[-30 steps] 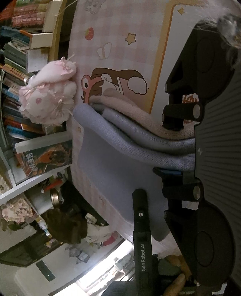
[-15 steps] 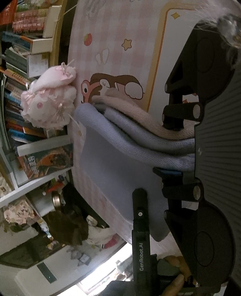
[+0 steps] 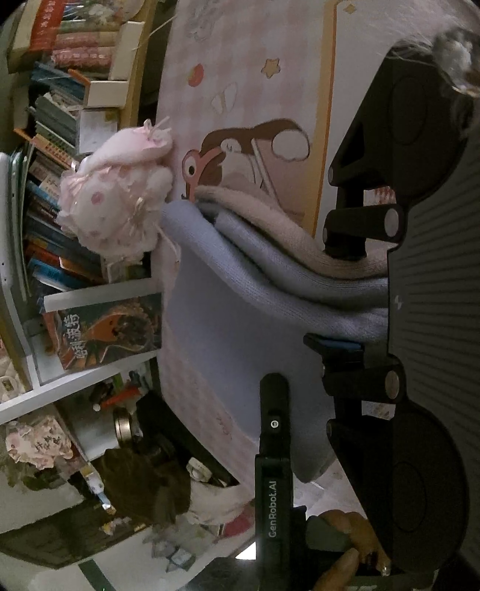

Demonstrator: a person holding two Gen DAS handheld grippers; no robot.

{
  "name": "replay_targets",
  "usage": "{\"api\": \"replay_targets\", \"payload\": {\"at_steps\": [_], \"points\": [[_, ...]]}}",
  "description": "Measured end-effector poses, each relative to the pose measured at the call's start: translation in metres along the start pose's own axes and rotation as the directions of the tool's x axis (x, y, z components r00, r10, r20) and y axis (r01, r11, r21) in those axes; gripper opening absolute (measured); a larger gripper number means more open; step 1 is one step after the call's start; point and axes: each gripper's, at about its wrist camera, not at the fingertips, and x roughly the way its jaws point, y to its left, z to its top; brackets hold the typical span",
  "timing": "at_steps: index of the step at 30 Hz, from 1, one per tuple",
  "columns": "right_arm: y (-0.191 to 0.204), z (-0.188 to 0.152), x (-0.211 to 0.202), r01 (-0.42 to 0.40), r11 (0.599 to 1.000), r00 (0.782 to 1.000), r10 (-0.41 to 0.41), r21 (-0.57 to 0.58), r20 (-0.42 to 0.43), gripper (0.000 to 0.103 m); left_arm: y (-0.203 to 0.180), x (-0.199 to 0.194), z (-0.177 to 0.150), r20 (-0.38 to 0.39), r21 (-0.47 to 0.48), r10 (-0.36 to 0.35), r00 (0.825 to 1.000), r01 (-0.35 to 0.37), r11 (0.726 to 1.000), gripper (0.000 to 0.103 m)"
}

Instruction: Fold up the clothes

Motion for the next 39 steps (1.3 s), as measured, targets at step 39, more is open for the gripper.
{"api": "replay_targets", "payload": {"at_steps": [39], "points": [[0.006, 0.110, 0.196, 0.062, 0.996, 0.998, -0.061, -0.067, 0.018, 0.037, 0.140, 0.105, 0.114, 0.037, -0.041, 0.013, 0.999, -0.011, 0.999, 0.052]]}}
